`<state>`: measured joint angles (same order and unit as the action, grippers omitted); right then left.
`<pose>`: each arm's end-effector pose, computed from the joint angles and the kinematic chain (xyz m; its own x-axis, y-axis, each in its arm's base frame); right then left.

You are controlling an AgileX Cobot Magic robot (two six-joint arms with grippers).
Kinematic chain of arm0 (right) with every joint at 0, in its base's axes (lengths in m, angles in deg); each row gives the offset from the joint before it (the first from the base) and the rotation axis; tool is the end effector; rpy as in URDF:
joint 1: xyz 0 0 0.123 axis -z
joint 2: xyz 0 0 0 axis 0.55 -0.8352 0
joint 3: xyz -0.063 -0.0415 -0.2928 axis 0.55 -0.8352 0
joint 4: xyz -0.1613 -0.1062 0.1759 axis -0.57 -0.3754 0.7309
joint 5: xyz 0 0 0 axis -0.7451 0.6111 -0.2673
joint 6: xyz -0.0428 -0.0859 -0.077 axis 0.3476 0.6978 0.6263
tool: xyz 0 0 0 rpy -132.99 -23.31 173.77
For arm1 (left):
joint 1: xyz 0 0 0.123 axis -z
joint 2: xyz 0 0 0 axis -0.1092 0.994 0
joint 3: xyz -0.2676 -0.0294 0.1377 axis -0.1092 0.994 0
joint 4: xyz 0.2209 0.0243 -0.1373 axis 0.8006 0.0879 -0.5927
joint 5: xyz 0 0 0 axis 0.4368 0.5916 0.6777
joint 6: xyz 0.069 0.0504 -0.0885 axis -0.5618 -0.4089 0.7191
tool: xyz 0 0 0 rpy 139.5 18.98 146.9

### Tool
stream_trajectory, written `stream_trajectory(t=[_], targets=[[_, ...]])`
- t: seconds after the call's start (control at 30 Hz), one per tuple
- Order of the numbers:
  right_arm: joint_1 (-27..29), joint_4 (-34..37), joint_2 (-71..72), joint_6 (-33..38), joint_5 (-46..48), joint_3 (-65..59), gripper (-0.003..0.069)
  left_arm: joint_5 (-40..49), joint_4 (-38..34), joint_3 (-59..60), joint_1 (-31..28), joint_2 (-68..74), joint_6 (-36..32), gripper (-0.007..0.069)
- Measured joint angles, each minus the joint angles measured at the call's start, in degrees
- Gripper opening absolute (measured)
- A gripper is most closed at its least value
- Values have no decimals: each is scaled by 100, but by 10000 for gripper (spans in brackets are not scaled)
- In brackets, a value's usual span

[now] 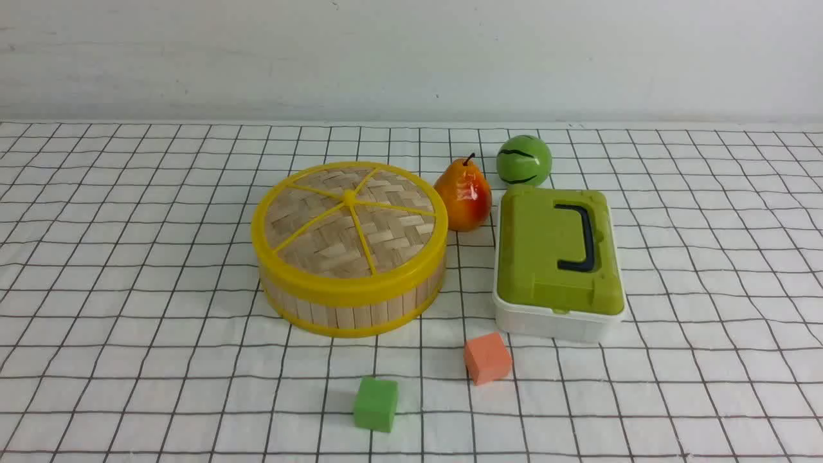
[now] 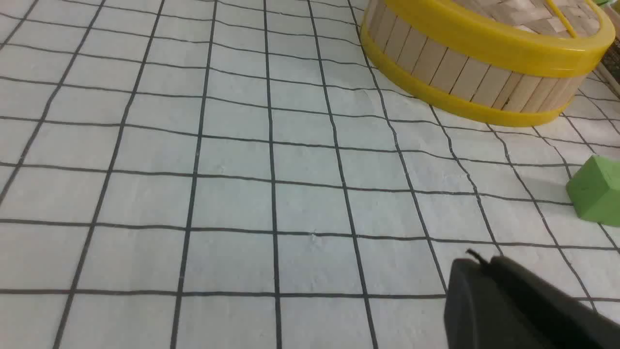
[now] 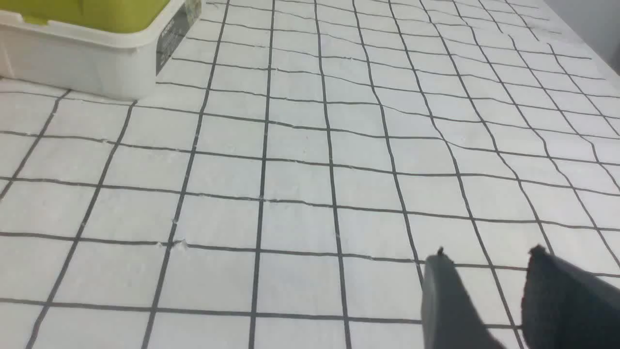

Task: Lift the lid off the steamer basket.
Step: Use the left arm to lift the lid of the steamer

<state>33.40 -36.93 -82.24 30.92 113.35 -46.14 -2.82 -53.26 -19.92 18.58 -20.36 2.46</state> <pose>0.0738 -0.0118 0.1620 -0.3184 -0.0734 -0.9451 0.0681 0.9926 -0.1001 0.0742 -0.0130 0.1604 -0.3293 -0.1727 -0.9283 0.1138 0.9687 -0.2206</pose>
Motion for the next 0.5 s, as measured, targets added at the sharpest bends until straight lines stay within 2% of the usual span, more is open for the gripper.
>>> stream_trajectory(t=[0.5], targets=[[0, 0, 0, 0, 0, 0, 240, 0, 156, 0, 0, 0, 0, 39]])
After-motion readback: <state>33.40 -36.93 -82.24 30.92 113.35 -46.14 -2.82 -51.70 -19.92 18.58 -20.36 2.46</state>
